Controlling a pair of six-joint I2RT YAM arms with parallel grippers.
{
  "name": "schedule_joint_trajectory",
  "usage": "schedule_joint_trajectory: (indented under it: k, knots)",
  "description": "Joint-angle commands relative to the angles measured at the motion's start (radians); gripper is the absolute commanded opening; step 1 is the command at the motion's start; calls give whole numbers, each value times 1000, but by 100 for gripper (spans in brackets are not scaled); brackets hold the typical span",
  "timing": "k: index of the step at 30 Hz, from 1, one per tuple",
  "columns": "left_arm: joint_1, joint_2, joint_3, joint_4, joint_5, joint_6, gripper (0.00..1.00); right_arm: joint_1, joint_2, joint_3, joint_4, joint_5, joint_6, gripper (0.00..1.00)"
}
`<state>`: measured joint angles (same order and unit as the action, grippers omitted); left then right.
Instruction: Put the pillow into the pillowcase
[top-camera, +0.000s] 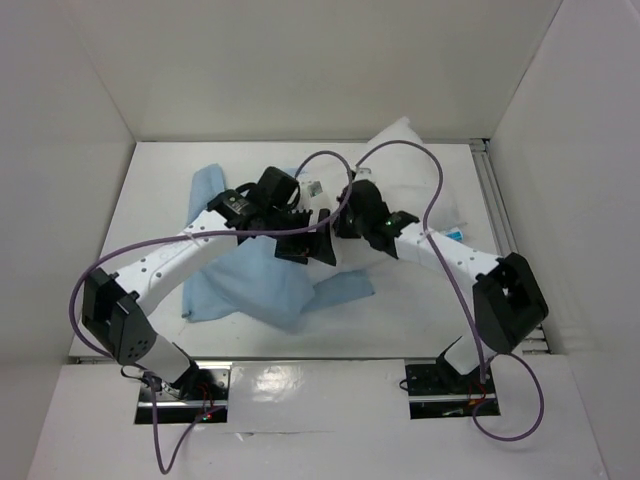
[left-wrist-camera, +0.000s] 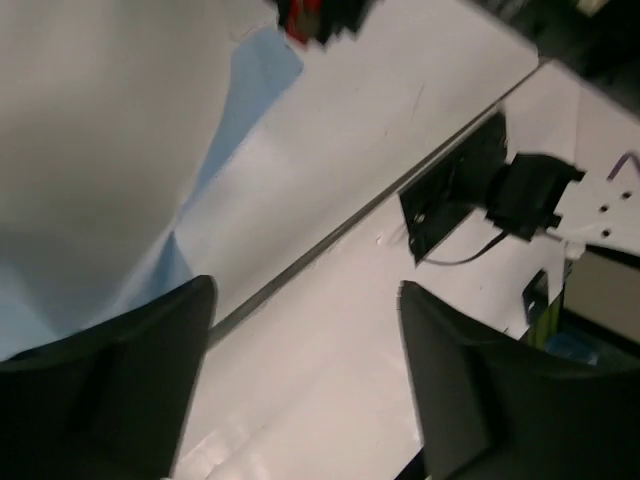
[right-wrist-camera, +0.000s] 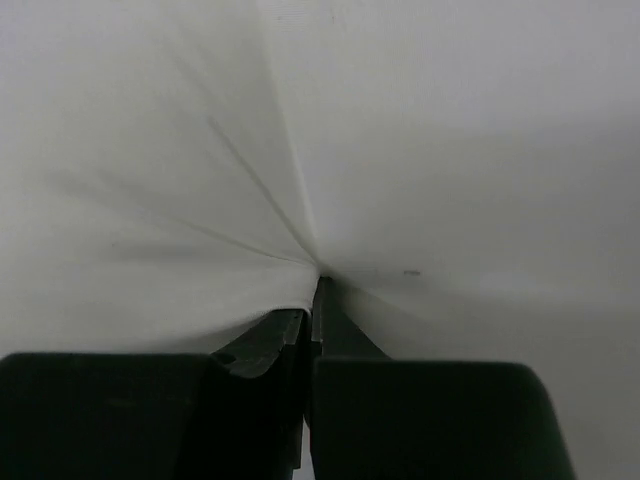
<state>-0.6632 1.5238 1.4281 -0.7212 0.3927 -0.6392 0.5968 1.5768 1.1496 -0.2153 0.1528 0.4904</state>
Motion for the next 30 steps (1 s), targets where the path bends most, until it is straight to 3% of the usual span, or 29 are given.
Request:
schedule_joint_trajectory:
  k: [1, 3, 5, 6, 7, 9, 10, 11, 12, 15, 19, 25, 30]
  knots:
    - [5, -113, 90, 27, 57, 15, 99, 50, -104, -122, 47, -1, 71, 0]
    - [42, -122, 149, -13, 26, 39, 100, 60, -115, -146, 31, -1, 71, 0]
    - [79, -113, 227, -58, -20, 64, 91, 69, -115, -159, 17, 8, 71, 0]
    - [124, -97, 247, -58, -32, 64, 80, 69, -126, -159, 5, 8, 71, 0]
    - [148, -74, 264, -72, -44, 76, 52, 78, -135, -169, 5, 17, 71, 0]
    - [222, -39, 308, -92, -98, 66, 30, 78, -146, -182, 5, 28, 71, 0]
    - [246, -21, 318, -101, -119, 65, 28, 78, -159, -182, 5, 28, 71, 0]
    - [266, 25, 340, -112, -188, 43, 50, 78, -159, -191, 5, 39, 71, 0]
    - [292, 47, 341, -112, -219, 42, 65, 78, -169, -191, 5, 39, 71, 0]
    - [303, 154, 382, -112, -383, 32, 83, 78, -169, -191, 5, 39, 60, 0]
    - [373, 312, 459, -112, -401, 21, 81, 78, -160, -191, -4, 39, 60, 0]
    - [382, 438, 509, -118, -410, 21, 76, 87, -138, -180, -15, 48, 60, 0]
    - [413, 463, 500, -130, -431, 30, 50, 87, -129, -169, -15, 57, 60, 0]
